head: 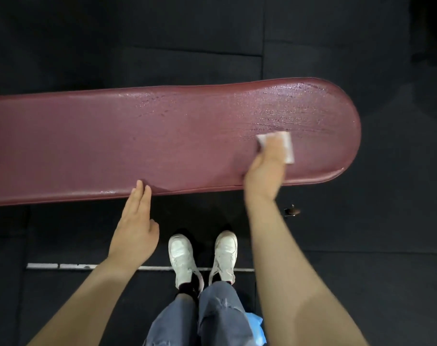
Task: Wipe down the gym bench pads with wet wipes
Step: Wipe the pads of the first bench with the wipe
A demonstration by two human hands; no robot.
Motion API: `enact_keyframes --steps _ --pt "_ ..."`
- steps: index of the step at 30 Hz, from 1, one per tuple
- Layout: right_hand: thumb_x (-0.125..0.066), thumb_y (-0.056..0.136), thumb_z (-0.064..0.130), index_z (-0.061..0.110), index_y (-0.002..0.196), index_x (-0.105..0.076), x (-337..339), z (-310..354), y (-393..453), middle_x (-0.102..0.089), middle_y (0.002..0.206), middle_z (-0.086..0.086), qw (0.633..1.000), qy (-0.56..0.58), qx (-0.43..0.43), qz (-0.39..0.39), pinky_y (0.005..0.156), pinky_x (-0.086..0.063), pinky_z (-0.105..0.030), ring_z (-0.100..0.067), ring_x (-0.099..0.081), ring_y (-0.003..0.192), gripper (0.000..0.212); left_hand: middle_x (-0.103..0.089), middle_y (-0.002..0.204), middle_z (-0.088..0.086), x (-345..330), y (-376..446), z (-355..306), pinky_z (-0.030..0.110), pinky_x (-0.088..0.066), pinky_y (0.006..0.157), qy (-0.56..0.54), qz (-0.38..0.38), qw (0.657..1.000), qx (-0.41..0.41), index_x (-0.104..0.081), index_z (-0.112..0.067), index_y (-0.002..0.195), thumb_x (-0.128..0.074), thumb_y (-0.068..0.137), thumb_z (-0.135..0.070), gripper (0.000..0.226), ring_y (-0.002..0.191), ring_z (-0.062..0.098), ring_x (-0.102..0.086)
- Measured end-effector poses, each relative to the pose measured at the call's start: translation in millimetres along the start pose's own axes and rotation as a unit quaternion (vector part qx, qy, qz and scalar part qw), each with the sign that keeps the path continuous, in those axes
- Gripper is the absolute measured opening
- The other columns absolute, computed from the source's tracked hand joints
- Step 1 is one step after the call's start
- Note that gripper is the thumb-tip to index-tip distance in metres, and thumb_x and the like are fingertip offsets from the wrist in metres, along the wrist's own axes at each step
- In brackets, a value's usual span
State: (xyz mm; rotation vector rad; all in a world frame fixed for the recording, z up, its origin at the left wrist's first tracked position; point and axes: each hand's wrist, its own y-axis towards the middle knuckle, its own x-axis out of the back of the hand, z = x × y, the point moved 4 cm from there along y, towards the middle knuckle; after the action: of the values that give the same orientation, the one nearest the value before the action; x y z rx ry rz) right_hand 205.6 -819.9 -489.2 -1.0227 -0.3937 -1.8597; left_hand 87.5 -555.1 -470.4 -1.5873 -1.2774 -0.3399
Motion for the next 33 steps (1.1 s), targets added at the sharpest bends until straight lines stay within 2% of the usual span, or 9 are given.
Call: enact_keyframes --steps 2,6,9,13,16,19,22,26,33 --pt "-0.048 0.097 0.010 0.002 0.118 -0.065 -49.1 51.5 -38.4 -0.061 0.125 -0.021 0.969 -0.018 0.159 0.188 0.115 -0.029 -0.040 -0.034 -0.054 0.120 0.028 0.009 0.162 -0.019 2.8 1.3 1.7 0.021 -0.031 0.102 0.008 0.000 1.000 -0.004 -0.012 -0.020 0.159 -0.048 0.094 0.002 0.077 0.150 0.004 0.004" --pt "-0.046 0.100 0.007 0.011 0.140 -0.052 -81.6 75.9 -93.8 -0.041 0.153 -0.008 0.755 -0.080 0.493 0.425 0.120 -0.016 -0.028 -0.021 -0.032 0.144 0.040 0.008 0.160 -0.022 3.3 0.0 6.0 0.023 -0.030 0.102 -0.001 -0.004 1.000 -0.019 -0.015 -0.020 0.158 -0.047 0.094 0.003 0.076 0.150 0.003 -0.001" --pt "-0.048 0.098 0.012 0.018 0.135 -0.057 -31.8 26.2 -28.6 -0.047 0.149 -0.005 0.854 -0.037 0.380 0.354 0.119 -0.023 -0.035 -0.013 -0.040 0.137 0.039 0.008 0.162 -0.023 3.2 -1.1 6.6 0.022 -0.036 0.096 0.001 -0.010 1.000 -0.022 -0.014 -0.022 0.159 -0.048 0.094 0.002 0.076 0.149 0.002 0.000" --pt "-0.048 0.091 0.032 0.031 0.109 -0.068 107.4 -90.0 50.6 -0.065 0.103 0.013 0.995 -0.061 0.061 0.055 0.099 -0.047 -0.036 -0.006 -0.058 0.094 0.027 0.009 0.162 -0.020 2.3 0.8 2.3 0.019 -0.036 0.092 0.000 -0.018 1.000 -0.016 -0.013 -0.021 0.158 -0.049 0.095 0.001 0.076 0.151 0.005 0.000" --pt "-0.038 0.096 0.021 0.035 0.123 -0.058 121.2 -92.2 37.9 -0.067 0.117 0.009 0.995 -0.058 -0.045 -0.069 0.089 -0.044 -0.023 -0.023 -0.064 0.105 0.037 0.006 0.163 -0.020 0.7 0.3 4.1 0.021 -0.033 0.098 -0.019 -0.021 1.000 -0.007 -0.016 -0.021 0.158 -0.047 0.095 0.002 0.074 0.151 0.005 -0.002" --pt "-0.043 0.092 0.014 0.027 0.112 -0.059 47.5 -20.3 11.7 -0.060 0.113 0.002 0.995 -0.007 0.077 -0.055 0.089 -0.046 -0.028 -0.016 -0.056 0.098 0.029 0.000 0.163 -0.023 -0.6 0.0 8.5 0.022 -0.030 0.102 -0.052 -0.046 0.998 0.013 -0.018 -0.025 0.158 -0.047 0.095 0.001 0.073 0.150 0.005 -0.008" --pt "-0.052 0.090 0.020 0.021 0.091 -0.064 -42.3 64.2 -43.3 -0.059 0.096 -0.001 0.956 0.030 0.259 0.136 0.085 -0.047 -0.033 -0.012 -0.051 0.086 0.012 -0.003 0.164 -0.020 -0.6 -0.3 16.5 0.021 -0.025 0.106 -0.063 -0.067 0.995 0.041 -0.018 -0.024 0.157 -0.048 0.094 0.001 0.074 0.150 0.006 -0.010" --pt "-0.044 0.098 0.003 0.006 0.141 -0.049 -83.5 74.5 -108.1 -0.043 0.151 -0.010 0.764 -0.102 0.498 0.397 0.119 -0.021 -0.033 -0.024 -0.034 0.143 0.044 0.002 0.164 -0.021 -5.9 -2.2 20.9 0.016 -0.030 0.097 -0.072 -0.051 0.995 0.039 -0.016 -0.025 0.158 -0.049 0.092 0.004 0.079 0.149 0.006 -0.011" --pt "-0.051 0.082 -0.018 0.008 0.133 -0.060 103.0 -90.1 20.9 -0.054 0.142 -0.009 0.942 -0.180 0.252 0.131 0.111 -0.035 -0.033 -0.030 -0.053 0.129 0.057 0.006 0.166 -0.010 -12.7 -3.9 10.0 0.025 -0.028 0.105 -0.072 -0.063 0.994 0.049 -0.013 -0.018 0.158 -0.050 0.092 0.004 0.078 0.152 0.015 -0.005"
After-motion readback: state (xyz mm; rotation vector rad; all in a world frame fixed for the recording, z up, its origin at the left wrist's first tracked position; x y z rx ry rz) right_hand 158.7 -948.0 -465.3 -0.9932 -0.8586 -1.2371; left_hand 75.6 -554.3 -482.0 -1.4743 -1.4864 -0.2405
